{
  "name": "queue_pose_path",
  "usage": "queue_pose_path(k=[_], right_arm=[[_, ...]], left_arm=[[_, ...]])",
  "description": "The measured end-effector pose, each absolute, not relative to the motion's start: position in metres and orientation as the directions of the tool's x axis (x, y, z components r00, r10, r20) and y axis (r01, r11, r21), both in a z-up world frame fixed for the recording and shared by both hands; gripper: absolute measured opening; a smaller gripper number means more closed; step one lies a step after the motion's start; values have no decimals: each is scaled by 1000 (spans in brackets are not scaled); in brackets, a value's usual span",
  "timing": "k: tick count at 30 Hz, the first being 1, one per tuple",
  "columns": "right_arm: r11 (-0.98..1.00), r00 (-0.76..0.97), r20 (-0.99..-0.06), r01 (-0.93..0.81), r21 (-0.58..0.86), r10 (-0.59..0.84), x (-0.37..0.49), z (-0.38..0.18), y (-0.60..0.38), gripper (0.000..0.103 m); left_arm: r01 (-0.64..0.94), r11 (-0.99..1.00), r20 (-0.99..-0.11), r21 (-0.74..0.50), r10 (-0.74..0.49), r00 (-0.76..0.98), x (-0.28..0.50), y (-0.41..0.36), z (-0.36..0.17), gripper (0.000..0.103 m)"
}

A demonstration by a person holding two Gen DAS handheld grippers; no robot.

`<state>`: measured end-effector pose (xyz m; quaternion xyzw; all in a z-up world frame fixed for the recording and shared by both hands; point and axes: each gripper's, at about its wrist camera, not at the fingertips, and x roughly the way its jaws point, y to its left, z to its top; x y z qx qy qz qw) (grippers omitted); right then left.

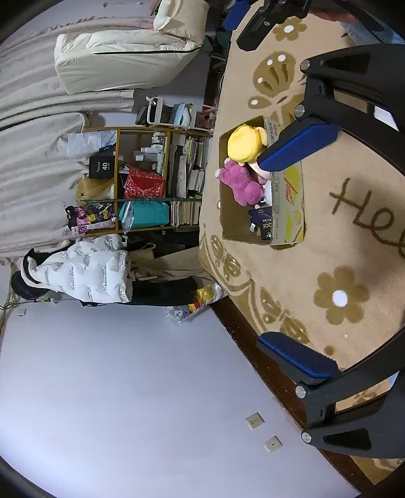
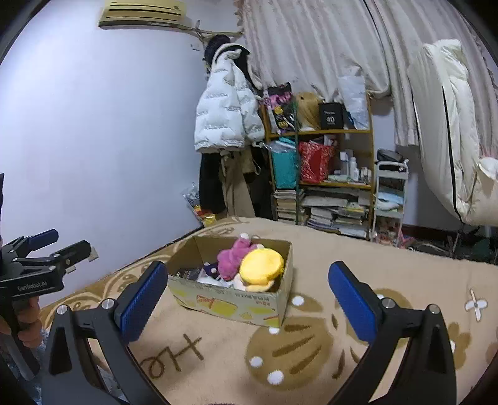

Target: Organize soft objects

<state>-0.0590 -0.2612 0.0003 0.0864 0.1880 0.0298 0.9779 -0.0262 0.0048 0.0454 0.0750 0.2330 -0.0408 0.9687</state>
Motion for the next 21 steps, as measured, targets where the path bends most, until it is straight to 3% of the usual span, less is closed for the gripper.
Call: queue_pose_path(k=[21], right_arm=[[985, 911, -406, 1, 175, 72, -51, -12, -267, 103]], left_arm=[[135, 978, -495, 157, -40, 868, -17, -1, 32, 102]])
